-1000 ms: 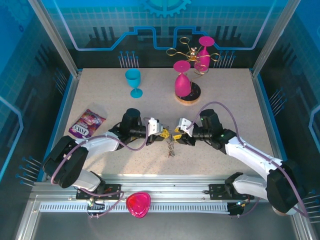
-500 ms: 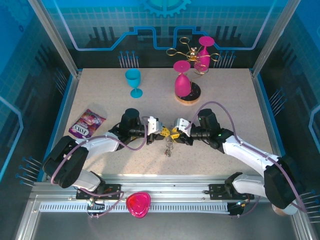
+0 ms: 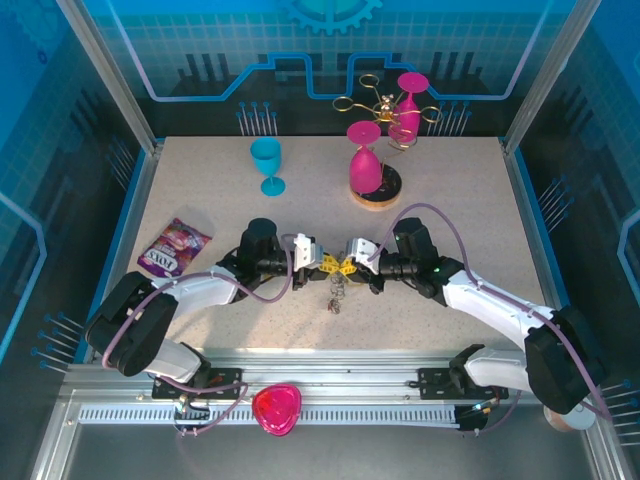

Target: Put the keys on the keyring

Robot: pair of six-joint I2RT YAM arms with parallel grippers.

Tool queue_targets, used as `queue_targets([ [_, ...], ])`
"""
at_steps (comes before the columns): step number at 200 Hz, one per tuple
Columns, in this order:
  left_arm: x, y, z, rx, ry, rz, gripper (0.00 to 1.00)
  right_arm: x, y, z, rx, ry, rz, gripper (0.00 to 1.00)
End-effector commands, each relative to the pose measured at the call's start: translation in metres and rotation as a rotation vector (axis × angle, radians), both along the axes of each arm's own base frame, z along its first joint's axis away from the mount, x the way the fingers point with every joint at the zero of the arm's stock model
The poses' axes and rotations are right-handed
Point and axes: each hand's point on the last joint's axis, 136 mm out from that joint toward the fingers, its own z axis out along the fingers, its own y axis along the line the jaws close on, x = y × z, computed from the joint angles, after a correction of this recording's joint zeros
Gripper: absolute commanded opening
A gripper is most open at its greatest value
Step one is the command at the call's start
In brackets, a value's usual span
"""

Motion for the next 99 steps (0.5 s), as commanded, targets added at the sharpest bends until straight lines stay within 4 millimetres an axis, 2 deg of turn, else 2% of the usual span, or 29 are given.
queue_targets([
  [1, -0.0154, -0.0017, 0.0058, -0.023, -0.035, -0.076, 0.0, -0.0041, 0.0075, 0.012, 0.04, -0.069, 0.049, 0.0],
  [86, -0.0127, -0.0001, -0.0018, 0.02, -0.051, -0.05, 0.0, -0.0094, 0.0058, 0.0125, 0.044, -0.11, 0.057, 0.0],
  [99, -0.0105, 0.0002, -0.0022, 0.023, -0.042, -0.036, 0.1, -0.0102, 0.0057, 0.0125, 0.046, -0.106, 0.058, 0.0],
])
